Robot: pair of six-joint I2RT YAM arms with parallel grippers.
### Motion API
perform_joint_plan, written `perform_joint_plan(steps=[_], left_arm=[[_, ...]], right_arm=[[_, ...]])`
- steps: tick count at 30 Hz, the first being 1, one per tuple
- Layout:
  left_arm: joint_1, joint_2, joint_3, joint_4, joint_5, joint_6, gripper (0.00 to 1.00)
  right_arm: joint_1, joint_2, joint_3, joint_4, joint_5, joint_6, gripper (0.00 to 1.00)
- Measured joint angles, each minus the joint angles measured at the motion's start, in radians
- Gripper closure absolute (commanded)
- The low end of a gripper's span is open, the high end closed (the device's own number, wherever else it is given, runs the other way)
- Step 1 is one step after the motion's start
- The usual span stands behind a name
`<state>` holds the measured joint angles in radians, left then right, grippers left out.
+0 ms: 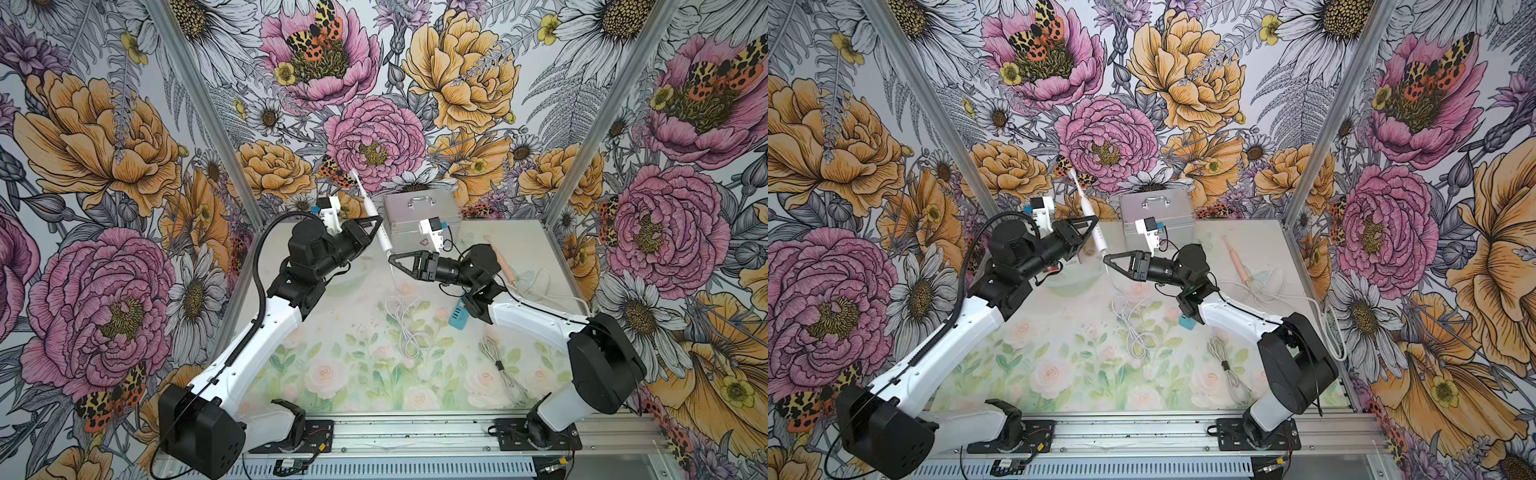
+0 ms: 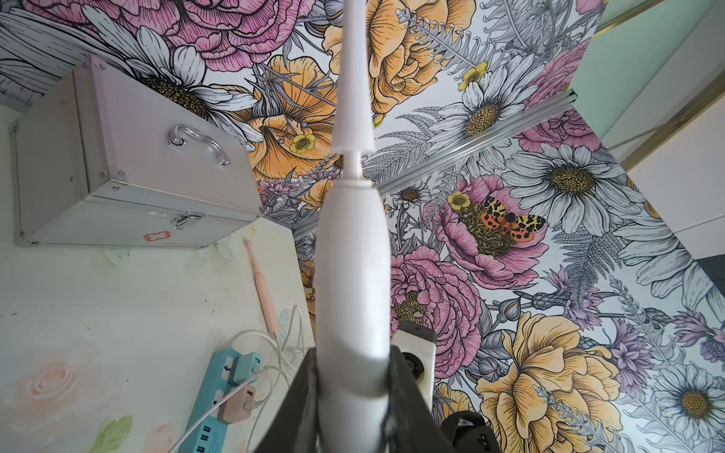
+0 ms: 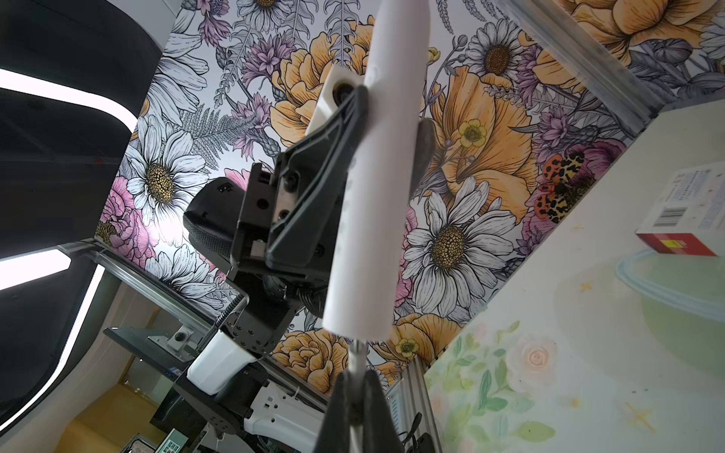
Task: Charge the electric toothbrush
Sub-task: Insert the charging cable into the electric toothbrush.
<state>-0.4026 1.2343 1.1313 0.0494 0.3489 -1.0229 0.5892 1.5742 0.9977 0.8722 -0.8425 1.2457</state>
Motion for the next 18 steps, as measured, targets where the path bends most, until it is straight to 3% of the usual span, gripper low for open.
perform_joint_plan(steps=[18], left_arm=[[0.001,0.0,0.0,0.058,0.056,-0.026,1.0]], right_arm=[[-0.006,0.007,0.0,0.098,-0.013,0.073,1.0]])
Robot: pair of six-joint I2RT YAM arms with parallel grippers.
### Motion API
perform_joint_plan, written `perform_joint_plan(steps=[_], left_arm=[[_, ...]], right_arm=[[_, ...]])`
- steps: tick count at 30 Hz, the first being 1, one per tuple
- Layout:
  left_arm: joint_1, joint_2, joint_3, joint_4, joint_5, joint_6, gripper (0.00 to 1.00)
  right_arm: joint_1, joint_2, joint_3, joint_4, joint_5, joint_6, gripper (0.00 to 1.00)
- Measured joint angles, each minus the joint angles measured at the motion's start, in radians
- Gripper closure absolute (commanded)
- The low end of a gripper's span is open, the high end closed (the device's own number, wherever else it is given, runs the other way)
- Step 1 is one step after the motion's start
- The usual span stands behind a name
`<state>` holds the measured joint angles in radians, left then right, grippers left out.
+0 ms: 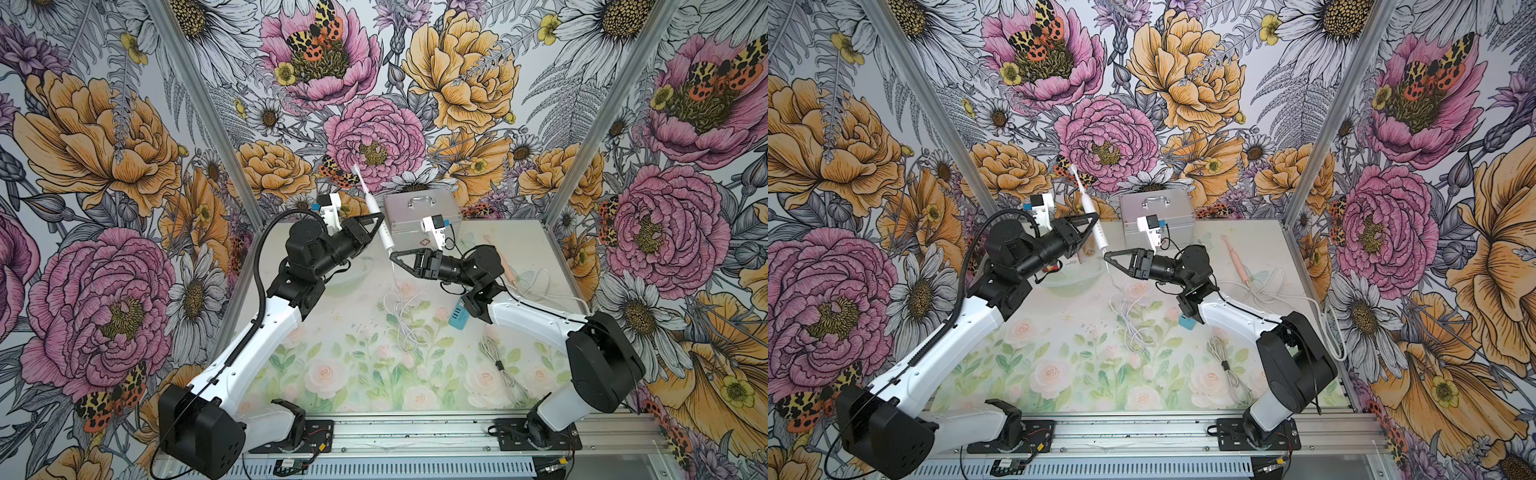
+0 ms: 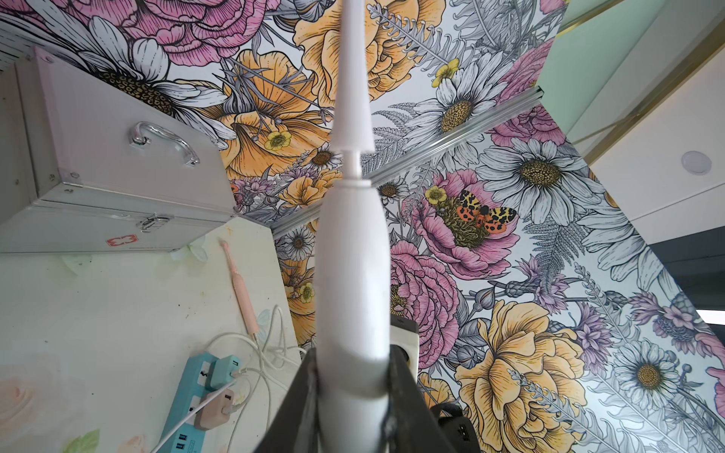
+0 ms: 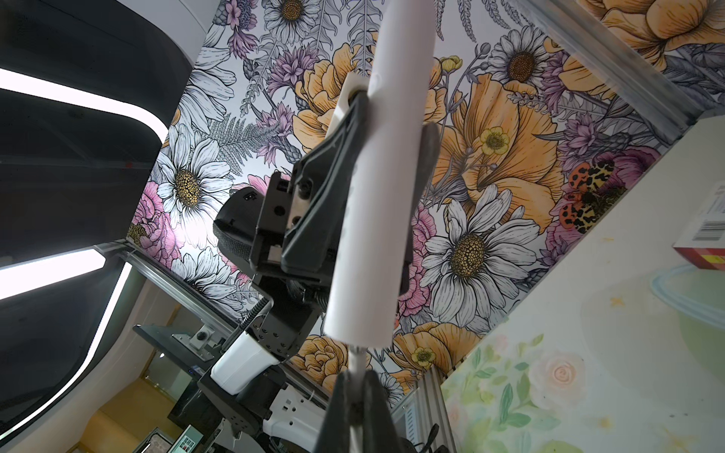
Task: Charge the electric toothbrush
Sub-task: Insert the charging cable into the electric toothbrush.
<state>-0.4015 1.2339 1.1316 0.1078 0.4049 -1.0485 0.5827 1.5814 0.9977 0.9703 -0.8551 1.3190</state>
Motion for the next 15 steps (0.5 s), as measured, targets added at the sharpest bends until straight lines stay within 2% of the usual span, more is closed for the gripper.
perform_joint_plan(steps=[8,15], left_arm=[[0.002,0.002,0.027,-0.016,0.059,0.034,1.0],[-0.007,-0.01,0.029,-0.03,0.06,0.106,1.0]], right_arm=[[0.0,0.0,0.015,0.008,-0.033,-0.004,1.0],[0.003,-0.003,0.015,0.007,-0.034,-0.011,1.0]])
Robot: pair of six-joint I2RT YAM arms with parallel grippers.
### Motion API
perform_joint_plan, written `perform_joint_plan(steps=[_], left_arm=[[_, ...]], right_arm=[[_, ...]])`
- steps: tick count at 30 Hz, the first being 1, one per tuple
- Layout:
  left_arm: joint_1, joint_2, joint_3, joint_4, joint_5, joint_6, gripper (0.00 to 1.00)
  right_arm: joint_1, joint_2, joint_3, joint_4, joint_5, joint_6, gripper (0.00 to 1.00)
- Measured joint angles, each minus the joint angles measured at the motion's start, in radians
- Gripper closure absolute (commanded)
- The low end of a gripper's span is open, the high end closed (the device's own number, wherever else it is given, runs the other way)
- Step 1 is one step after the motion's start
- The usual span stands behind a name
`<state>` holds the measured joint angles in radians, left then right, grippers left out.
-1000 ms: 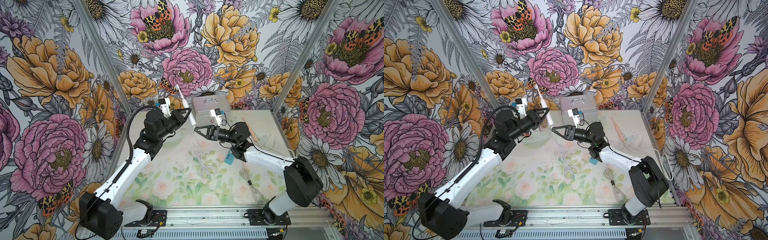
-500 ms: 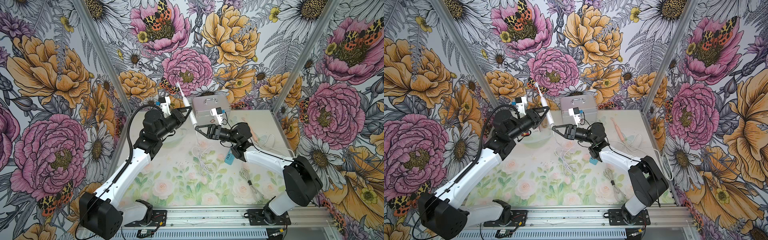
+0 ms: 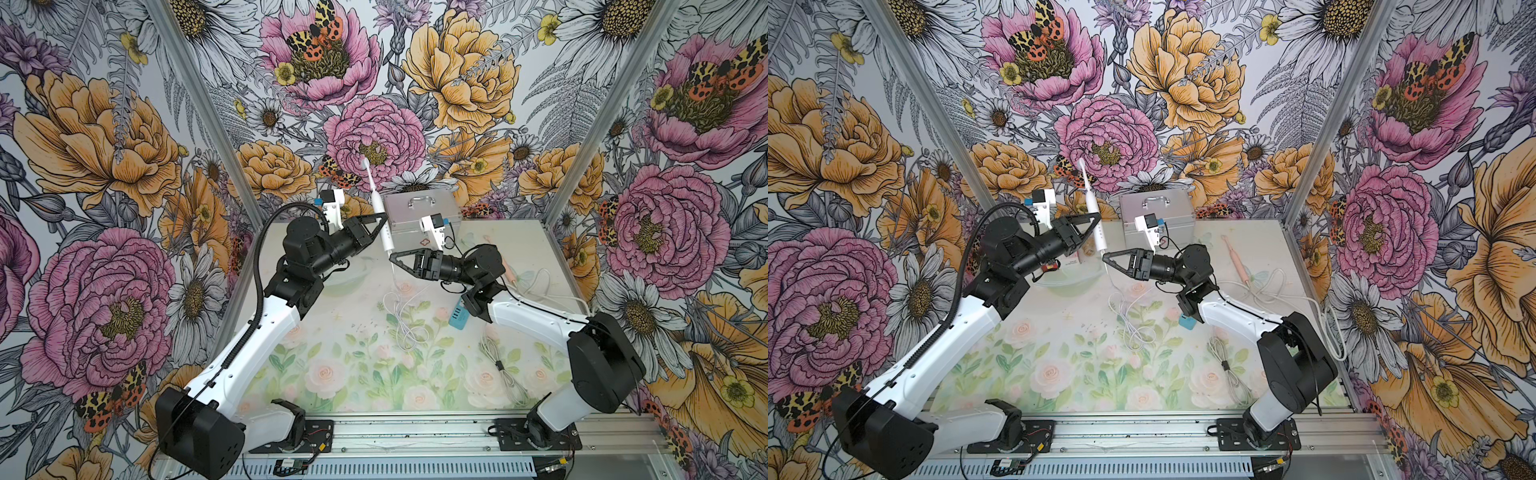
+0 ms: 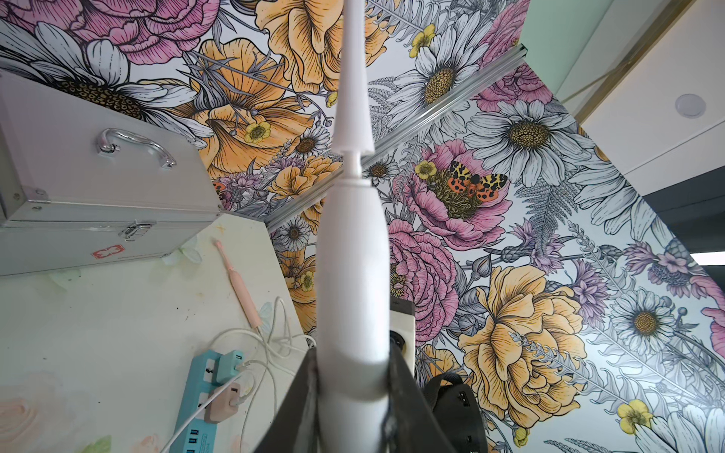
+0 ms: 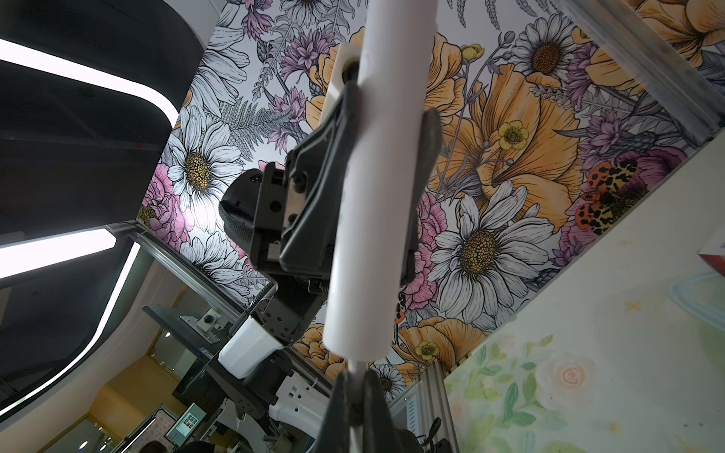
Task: Charge the electric toothbrush
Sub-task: Insert the charging cable into the electric toothbrush.
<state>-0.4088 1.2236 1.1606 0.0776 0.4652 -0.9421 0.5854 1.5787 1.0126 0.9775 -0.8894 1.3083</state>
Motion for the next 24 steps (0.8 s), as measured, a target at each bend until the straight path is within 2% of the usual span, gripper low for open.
perform_joint_plan(steps=[10,20,24], left_arm=[[-0.008,-0.05,-0.092,0.097,-0.008,0.034,1.0],[-0.008,-0.051,-0.085,0.118,0.0,0.057,1.0],[-0.006,-0.051,-0.074,0.079,-0.006,0.078,1.0]], right_arm=[[0.007,-0.002,0.0,-0.008,-0.022,0.0,1.0],[0.02,-0.002,0.015,-0.031,-0.021,-0.034,1.0],[0.031,-0.017,0.021,-0.122,-0.009,-0.118,0.88]])
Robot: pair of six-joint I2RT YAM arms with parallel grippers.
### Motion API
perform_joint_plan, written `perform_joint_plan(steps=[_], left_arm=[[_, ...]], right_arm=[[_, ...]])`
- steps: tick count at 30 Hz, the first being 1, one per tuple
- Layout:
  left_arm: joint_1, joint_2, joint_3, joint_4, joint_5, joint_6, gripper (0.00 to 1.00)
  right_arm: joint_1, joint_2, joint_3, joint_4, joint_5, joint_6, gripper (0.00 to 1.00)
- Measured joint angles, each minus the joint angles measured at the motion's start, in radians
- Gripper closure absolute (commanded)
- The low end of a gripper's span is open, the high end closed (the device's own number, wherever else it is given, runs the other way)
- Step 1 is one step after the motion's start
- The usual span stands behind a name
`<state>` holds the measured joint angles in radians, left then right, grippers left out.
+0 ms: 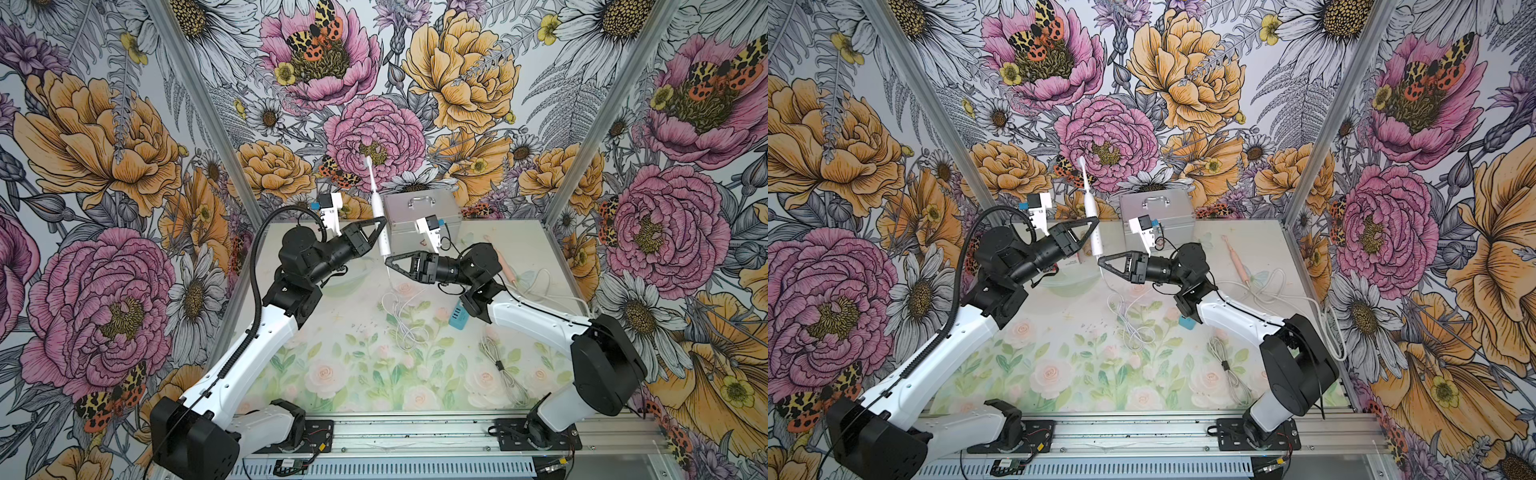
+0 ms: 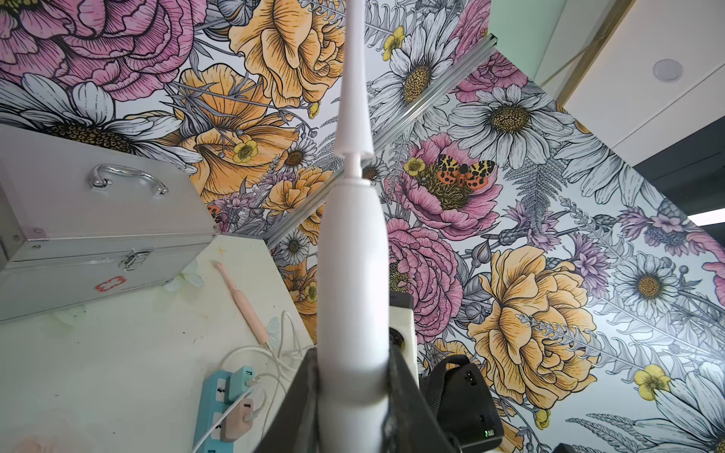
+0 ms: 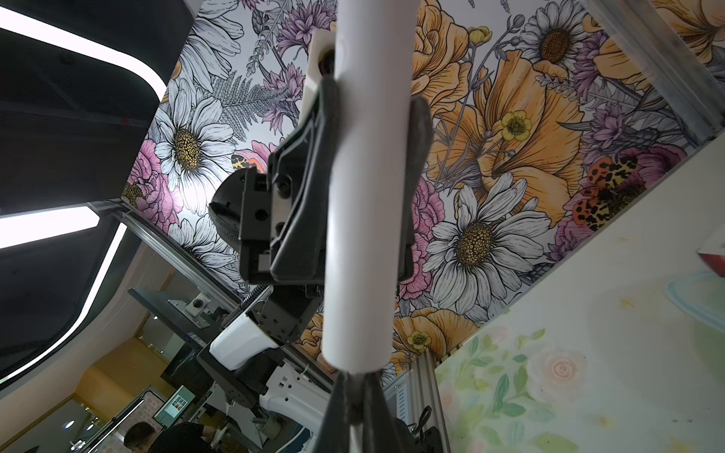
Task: Charge the electric toothbrush
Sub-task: Insert the charging cable into the electric toothbrush.
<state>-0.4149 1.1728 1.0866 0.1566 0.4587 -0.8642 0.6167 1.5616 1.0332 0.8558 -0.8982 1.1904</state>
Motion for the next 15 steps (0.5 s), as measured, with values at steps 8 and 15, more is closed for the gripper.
perform_joint_plan(steps=[8,15], left_arm=[[0.039,0.007,0.026,-0.094,-0.02,0.031,1.0],[0.043,0.016,0.03,-0.094,-0.032,0.035,1.0]], right_arm=[[0.028,-0.023,-0.043,-0.198,0.03,-0.181,0.69],[0.063,-0.02,-0.048,-0.317,0.041,-0.272,0.77]])
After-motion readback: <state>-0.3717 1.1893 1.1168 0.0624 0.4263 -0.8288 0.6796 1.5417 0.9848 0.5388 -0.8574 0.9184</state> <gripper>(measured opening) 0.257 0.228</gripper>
